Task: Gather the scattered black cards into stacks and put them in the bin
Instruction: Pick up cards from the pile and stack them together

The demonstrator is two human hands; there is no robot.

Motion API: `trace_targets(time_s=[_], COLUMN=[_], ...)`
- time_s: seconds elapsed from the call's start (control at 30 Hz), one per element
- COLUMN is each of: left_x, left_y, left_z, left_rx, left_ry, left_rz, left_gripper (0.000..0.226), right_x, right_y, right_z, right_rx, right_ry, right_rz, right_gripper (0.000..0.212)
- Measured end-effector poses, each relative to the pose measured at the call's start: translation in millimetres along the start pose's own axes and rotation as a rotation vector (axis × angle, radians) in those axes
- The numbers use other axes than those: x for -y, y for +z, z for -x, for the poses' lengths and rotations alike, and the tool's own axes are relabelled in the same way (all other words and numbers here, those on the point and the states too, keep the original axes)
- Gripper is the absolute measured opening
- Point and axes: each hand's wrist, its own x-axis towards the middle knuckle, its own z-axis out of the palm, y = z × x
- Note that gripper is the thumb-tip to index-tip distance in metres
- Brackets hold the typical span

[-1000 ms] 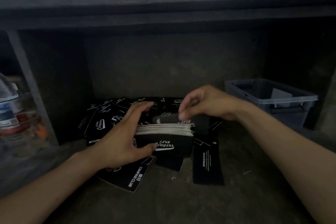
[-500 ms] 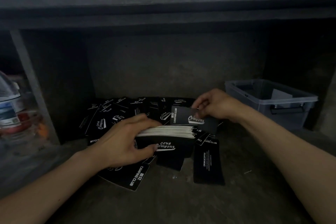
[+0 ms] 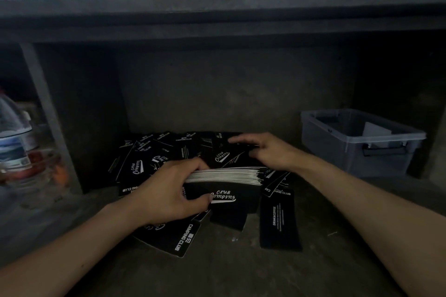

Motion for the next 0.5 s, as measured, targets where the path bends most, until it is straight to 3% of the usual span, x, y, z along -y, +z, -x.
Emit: trace_targets(time_s=[0.03,0.1,0.13,0.2,0.4,0.5], left_x=[0.3,1.1,1.6,1.4,-1.2,-1.0], left_y=[-0.1,-0.6,-0.9,-1.3,-2.0,-1.5], left_z=[0.2,0.8,0.9,0.8,1.2,1.0], left_rx=[0.005,0.006,0.005,0.008,0.015,0.003], left_ry=[-0.003,0.002,0.009,0.01,0.025,0.024], left_rz=[-0.006,-0.032,-0.048,-0.073,-0.083,-0.075], left_gripper=[0.03,0.03,0.03,0.031,0.037,0.037], right_x=[-3.2,-8.3,-10.1,-10.6,-17.7,-19.1], right_y=[2.6,2.5,-0.1,-7.7,-4.2,-4.9], right_z=[-1.5,-5.0,-6.2,-4.8,-0.3,-2.2], right_rx=[0.067,0.126,0.096,-0.007,-0.061,-0.121], right_ry=[-0.012,-0.019,-0.005,0.058,0.075,0.126], right_rz=[0.11,0.404,0.569,0.75,0.397,0.249], right_gripper=[0.062,0.047,0.037,0.035,0.026,0.038])
